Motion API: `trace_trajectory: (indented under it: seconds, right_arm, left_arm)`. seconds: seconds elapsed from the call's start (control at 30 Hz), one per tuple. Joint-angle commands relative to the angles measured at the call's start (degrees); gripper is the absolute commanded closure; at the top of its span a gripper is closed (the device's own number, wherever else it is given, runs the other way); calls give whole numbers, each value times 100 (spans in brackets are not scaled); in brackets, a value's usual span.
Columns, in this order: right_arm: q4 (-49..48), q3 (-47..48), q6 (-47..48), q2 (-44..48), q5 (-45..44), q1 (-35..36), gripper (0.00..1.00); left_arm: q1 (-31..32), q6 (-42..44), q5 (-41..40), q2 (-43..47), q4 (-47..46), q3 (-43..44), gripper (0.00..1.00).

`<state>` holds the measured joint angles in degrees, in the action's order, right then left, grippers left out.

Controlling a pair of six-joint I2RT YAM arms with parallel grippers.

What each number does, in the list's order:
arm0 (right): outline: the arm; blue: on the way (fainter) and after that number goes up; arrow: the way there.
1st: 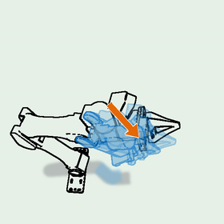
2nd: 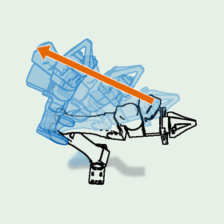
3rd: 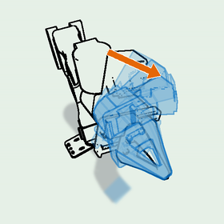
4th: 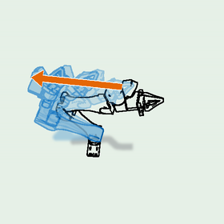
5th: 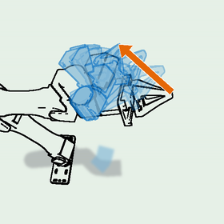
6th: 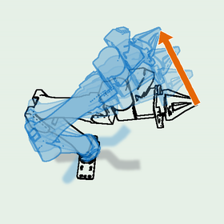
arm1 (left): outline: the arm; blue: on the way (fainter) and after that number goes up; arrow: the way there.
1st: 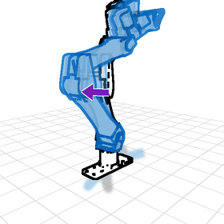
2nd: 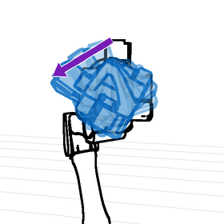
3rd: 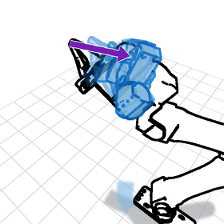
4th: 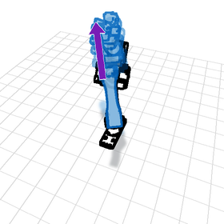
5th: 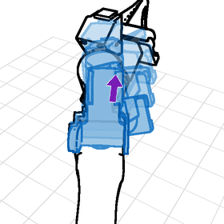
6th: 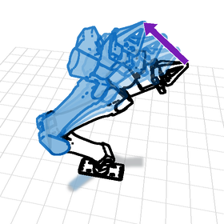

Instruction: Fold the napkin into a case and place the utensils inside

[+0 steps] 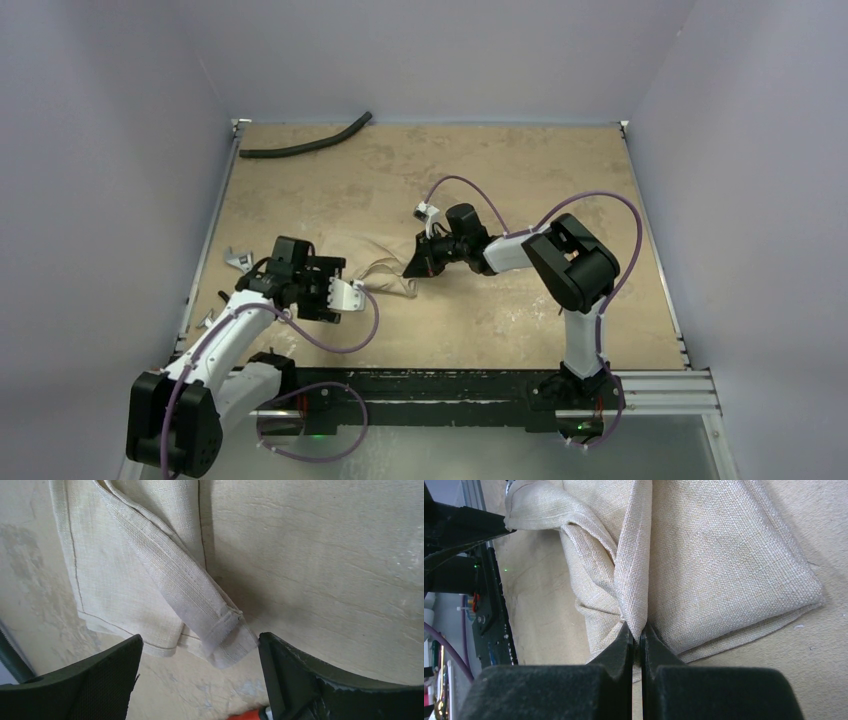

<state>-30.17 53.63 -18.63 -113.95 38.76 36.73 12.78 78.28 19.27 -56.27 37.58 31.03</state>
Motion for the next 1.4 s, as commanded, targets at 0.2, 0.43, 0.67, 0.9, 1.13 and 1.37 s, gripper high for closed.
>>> trace_trajectory:
  seconds: [0.2,0.43,0.67,0.9,1.13,1.37]
  right_arm:
    - [1022,-200,195,-261,-117,-44,100]
    - [1014,-229,202,-209,-96,-56,100]
    - [1005,-279,202,-175,-80,-76,100]
    - [1011,-267,243,-179,-36,-77,100]
    - [1040,-311,296,-154,0,-78,100]
    - [997,-322,313,-195,75,-78,100]
  left_arm:
    - [-21,105,-10,324,-1408,-369,35]
    - [-19,-216,-37,127,-1477,-163,68]
    - [-21,-326,-151,-99,-1599,-178,96]
    - [-34,-1353,-645,-797,-2381,305,100]
    - [-71,-2244,-725,-1593,-2408,1036,100]
    - [-71,-2146,-880,-2185,-2372,1143,100]
